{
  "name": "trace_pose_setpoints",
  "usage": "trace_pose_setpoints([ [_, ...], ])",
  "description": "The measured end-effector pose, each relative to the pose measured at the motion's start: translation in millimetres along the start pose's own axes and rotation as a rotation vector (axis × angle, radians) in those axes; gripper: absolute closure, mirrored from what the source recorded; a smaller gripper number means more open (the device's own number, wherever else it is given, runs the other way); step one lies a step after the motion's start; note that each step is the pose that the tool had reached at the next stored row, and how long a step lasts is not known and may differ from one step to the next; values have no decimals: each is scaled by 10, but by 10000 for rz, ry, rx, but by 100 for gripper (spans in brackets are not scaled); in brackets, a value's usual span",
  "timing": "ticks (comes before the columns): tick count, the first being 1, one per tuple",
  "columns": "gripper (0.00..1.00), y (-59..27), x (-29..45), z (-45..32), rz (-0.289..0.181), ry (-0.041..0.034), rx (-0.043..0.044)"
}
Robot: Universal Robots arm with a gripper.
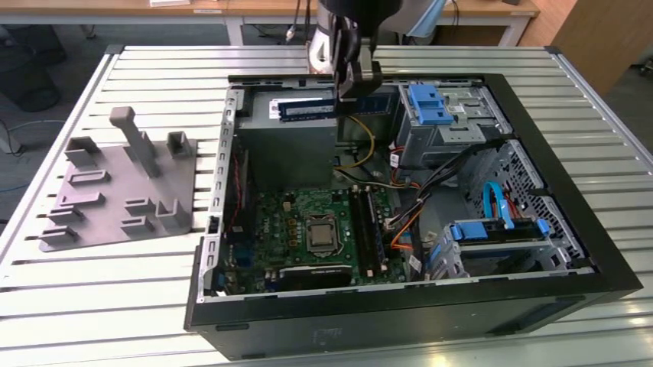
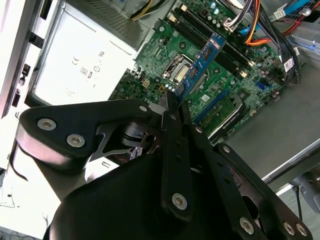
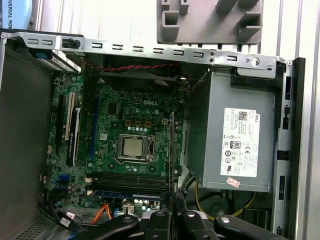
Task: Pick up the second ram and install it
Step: 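Pick up the second ram and move it above second insertion slot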
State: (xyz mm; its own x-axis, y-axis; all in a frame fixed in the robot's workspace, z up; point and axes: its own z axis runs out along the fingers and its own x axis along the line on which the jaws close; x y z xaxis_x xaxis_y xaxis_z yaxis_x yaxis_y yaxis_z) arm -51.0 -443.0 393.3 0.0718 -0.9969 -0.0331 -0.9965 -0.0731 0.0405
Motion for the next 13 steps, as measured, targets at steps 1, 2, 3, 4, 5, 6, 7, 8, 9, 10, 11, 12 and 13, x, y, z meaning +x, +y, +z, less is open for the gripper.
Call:
trace_pose_setpoints([
  [1, 86, 0, 6, 9, 0, 0, 0],
  [2, 86, 0, 11, 19, 0, -1, 1],
  [3, 86, 0, 15, 27, 0, 0, 0],
  [4, 86, 0, 19, 36, 0, 0, 0],
  [5, 86, -1, 23, 46, 0, 0, 0],
  [6, 86, -1, 26, 55, 0, 1, 0],
  [7, 86, -1, 30, 65, 0, 1, 0],
  [8, 86, -1, 34, 75, -1, 0, 0],
  [9, 86, -1, 37, 84, 0, 1, 0],
  [10, 86, -1, 40, 94, -1, 0, 0],
  [11, 86, -1, 43, 102, 0, 1, 0],
  [12, 86, -2, 46, 112, 0, 0, 1],
  [13, 86, -2, 48, 121, -1, 0, 0],
])
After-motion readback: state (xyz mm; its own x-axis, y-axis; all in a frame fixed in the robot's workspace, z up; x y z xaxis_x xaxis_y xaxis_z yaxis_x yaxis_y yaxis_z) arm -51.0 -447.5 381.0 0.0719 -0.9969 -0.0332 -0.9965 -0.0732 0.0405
